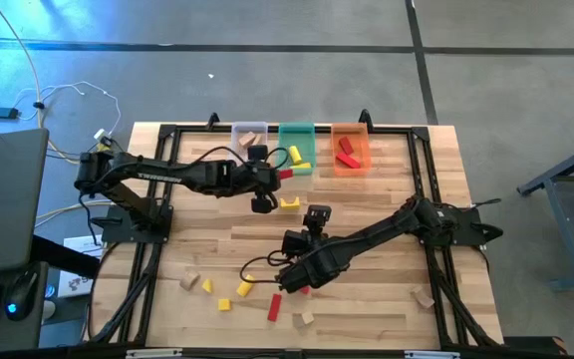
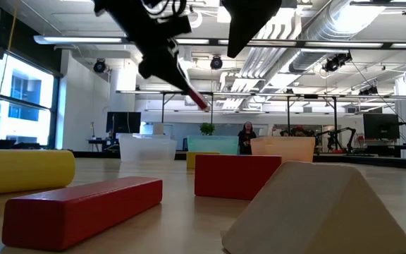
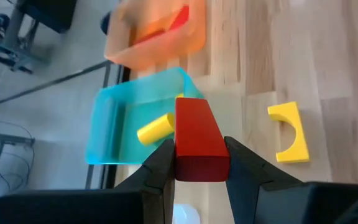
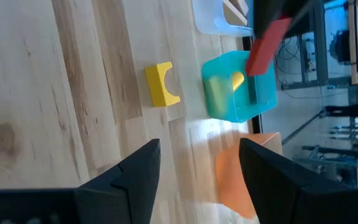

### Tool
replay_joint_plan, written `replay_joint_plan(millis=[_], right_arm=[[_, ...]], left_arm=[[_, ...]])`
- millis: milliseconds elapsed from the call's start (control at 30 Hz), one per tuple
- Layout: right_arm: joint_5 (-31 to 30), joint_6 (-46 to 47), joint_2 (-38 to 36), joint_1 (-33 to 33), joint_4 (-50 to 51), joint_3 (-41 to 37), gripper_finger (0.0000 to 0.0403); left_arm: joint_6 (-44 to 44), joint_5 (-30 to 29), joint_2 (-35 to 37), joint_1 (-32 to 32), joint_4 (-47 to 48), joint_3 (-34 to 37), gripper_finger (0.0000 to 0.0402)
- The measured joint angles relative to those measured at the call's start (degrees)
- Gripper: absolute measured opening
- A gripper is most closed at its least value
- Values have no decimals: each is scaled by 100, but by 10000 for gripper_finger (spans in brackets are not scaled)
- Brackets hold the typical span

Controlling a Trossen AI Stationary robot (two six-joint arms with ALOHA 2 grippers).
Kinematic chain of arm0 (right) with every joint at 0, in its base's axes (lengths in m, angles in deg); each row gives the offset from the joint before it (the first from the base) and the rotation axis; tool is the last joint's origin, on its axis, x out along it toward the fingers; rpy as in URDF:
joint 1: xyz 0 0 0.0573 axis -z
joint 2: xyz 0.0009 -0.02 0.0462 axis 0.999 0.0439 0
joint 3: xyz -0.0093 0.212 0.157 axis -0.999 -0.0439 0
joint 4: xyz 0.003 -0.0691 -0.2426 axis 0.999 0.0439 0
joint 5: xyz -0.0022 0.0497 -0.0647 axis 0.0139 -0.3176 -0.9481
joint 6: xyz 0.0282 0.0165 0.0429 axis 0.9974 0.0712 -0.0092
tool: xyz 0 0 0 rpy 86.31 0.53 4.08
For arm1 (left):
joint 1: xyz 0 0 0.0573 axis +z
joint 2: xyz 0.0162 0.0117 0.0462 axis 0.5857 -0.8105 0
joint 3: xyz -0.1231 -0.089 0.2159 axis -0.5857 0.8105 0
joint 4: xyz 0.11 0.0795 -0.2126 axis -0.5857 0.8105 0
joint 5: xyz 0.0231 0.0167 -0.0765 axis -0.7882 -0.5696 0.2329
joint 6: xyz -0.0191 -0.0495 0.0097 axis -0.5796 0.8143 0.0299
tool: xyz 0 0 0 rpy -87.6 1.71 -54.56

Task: Sort & place blocks by color
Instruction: Put the red block into the orange transparent bin

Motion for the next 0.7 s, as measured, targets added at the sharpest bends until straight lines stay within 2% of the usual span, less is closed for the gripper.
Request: replay_joint_plan(millis=[167, 400, 567, 700], right_arm=[[18, -352, 0, 160, 0, 0, 203], [17, -822, -60, 607, -2, 0, 203], [119, -1249, -63, 1048, -43, 0, 203], [525, -1814, -63, 1463, -373, 0, 203]], left_arm=[[89, 48, 657, -29, 209, 204, 78], [441, 210, 1775, -34, 169, 1166, 78], [541, 204, 2387, -200, -387, 1881, 79], [570, 196, 2666, -296, -890, 2244, 79]])
